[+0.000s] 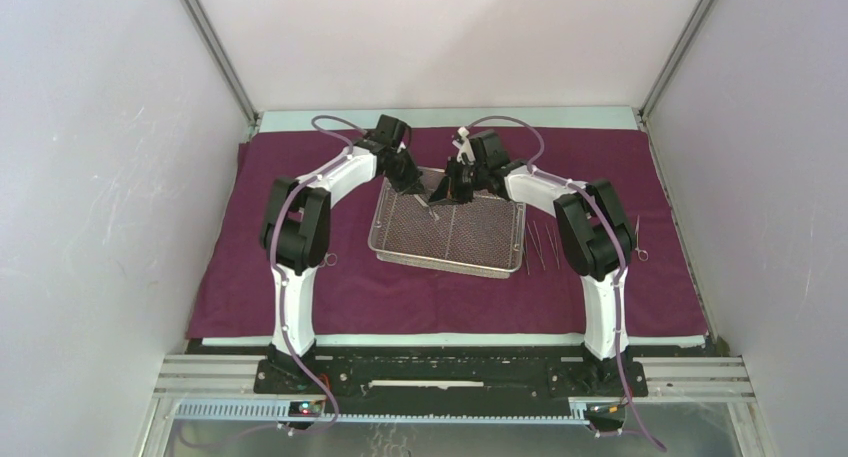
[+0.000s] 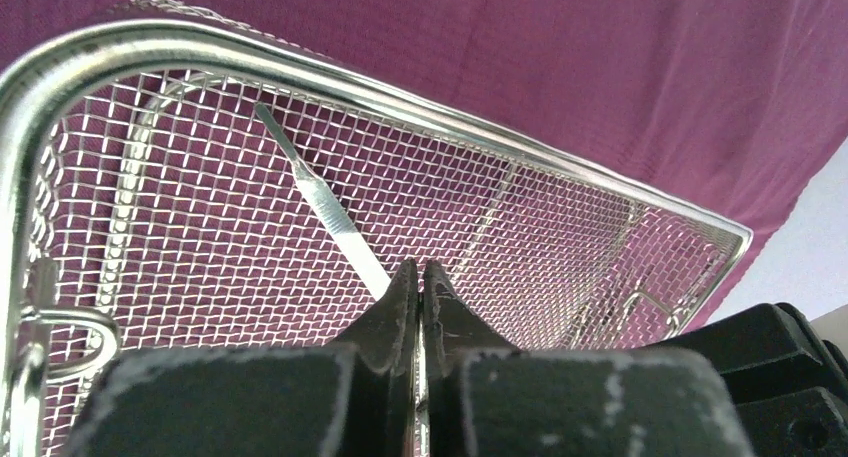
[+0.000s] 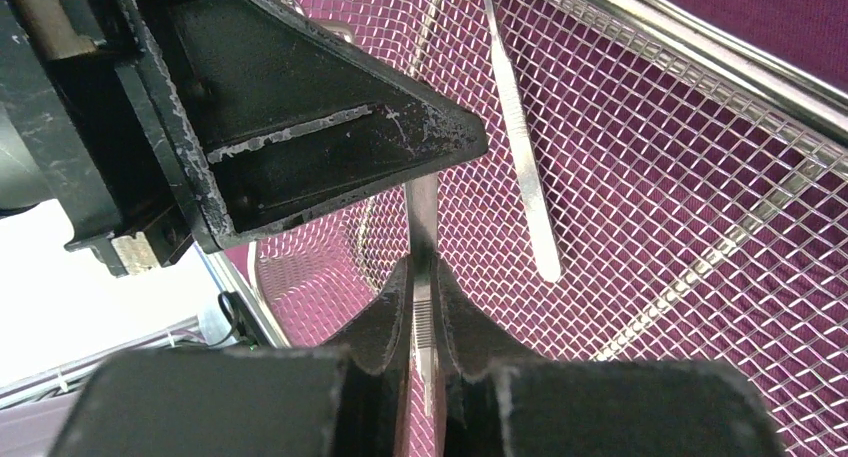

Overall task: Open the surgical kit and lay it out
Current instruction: Pick up the medical item from the container.

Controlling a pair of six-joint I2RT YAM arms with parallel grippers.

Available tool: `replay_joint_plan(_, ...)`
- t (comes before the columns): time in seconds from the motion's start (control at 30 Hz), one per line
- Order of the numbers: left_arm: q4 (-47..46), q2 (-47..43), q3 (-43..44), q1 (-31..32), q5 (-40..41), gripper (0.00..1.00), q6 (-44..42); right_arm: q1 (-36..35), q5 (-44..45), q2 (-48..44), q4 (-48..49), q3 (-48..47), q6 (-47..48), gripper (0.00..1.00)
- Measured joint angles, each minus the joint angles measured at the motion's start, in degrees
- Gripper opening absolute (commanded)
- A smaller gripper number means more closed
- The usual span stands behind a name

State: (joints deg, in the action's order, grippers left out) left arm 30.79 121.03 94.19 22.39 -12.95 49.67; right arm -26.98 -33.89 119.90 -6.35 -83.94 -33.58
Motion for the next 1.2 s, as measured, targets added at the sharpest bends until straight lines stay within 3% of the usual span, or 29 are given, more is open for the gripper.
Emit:
replay_joint_plan(0.1,-0.2,0.0,0.0,0.0,-0.3,0.0,-0.6,0.0,0.0,-0.1,-0.1,0.0,0.0,0.11)
replay_joint_plan(0.33,0.4,0.0,0.7,0.0,-0.3,0.0,-2.2,-0.1,0.5,-2.7,-1.6,0.0,0.3,0.39)
replay_joint_plan(0.5,2.0,-0.3,4.4,0.0,-0.3,0.0,-5.0,-0.1,2.1,-8.2,-3.8,0.4,1.2,0.48)
replay_joint_plan(0.83,3.4,-7.0,4.7,-0.1,-5.3,0.0,-11.8,-0.5,3.4,-16.2,-6.1,3.1,3.5,0.5)
replay_joint_plan(1.2,-9.5,-15.7,-6.9,-2.3,-20.1,0.0,-12.8,-2.7,1.8,-18.9,-6.9,5.6,3.5,0.41)
